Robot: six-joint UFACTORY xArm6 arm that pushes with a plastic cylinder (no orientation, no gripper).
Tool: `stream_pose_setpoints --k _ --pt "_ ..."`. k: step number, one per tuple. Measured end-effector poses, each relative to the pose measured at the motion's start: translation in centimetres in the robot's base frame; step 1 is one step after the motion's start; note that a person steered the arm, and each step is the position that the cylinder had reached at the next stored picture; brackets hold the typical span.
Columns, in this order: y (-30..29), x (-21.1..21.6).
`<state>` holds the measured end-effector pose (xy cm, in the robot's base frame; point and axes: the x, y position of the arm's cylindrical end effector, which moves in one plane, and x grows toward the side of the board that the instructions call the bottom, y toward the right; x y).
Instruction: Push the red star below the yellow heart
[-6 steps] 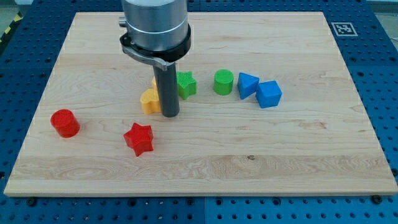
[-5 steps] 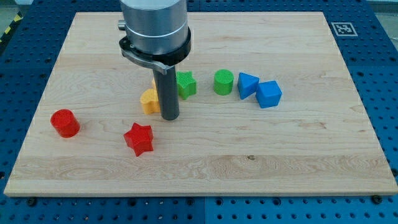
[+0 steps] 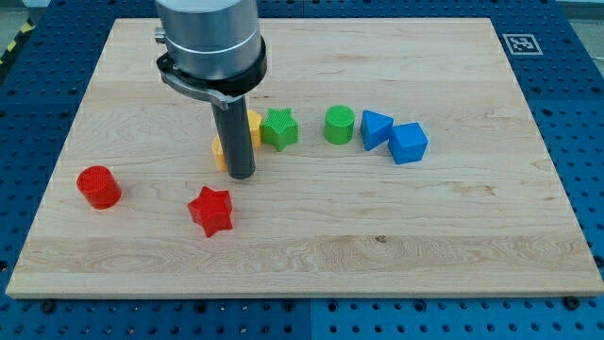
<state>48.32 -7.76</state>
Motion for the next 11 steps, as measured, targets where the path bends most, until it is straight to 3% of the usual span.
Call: stream_pose_setpoints --k 4,6,7,9,11 --pt "-1.9 0.0" --pt "-5.5 0.7" --pt "-6.3 3.2" --pt "-5.3 12.5" --pt "-2.4 12.6"
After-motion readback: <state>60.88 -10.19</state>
